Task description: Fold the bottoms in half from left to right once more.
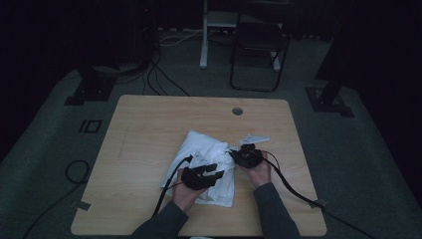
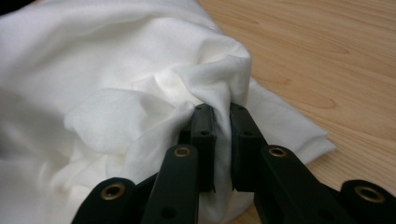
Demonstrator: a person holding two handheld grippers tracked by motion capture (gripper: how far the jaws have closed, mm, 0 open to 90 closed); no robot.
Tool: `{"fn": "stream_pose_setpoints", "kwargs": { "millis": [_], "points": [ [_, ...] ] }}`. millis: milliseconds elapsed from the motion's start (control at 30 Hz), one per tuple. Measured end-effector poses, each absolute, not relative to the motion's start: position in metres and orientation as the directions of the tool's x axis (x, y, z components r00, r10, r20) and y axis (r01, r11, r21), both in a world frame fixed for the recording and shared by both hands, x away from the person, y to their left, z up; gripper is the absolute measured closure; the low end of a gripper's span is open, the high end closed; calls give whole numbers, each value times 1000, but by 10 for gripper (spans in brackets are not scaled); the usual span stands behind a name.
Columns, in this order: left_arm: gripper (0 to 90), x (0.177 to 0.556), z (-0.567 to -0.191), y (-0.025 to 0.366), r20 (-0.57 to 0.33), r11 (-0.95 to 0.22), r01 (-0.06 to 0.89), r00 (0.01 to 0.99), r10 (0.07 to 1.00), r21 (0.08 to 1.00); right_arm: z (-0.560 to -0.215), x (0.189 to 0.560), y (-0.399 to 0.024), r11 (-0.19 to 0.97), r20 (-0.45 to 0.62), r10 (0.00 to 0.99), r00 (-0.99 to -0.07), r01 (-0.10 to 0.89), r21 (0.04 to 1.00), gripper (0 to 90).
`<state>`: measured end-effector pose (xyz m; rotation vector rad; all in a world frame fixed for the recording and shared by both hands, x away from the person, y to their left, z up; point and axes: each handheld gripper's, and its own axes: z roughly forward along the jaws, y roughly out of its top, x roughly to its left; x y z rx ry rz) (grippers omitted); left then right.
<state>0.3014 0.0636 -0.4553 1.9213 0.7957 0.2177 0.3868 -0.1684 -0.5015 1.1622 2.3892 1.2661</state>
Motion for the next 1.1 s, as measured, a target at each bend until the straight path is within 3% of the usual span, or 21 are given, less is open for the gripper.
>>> {"fn": "stream_pose_setpoints", "kwargs": {
  "millis": [200, 267, 367, 533, 900, 1100],
  "points": [
    [593, 309, -412, 108, -83, -238, 349, 699, 710, 906, -502, 389, -169, 328, 167, 723, -671, 546, 771, 820],
    [608, 332, -418, 136, -76, -228, 399, 618, 783, 888, -503, 390, -169, 332, 163, 724, -671, 545, 770, 820],
    [620, 352, -437, 151, -91, -232, 468, 570, 817, 852, -503, 392, -169, 334, 158, 726, -669, 545, 769, 821],
    [639, 360, -470, 148, -143, -278, 541, 610, 779, 794, -506, 402, -171, 316, 164, 743, -649, 556, 769, 823],
    [701, 351, -507, 122, -104, -316, 550, 601, 792, 773, -499, 417, -169, 367, 88, 763, -641, 540, 757, 816],
    [709, 348, -512, 115, -33, -354, 523, 594, 804, 775, -487, 415, -174, 380, 44, 778, -626, 525, 762, 613]
  ]
}}
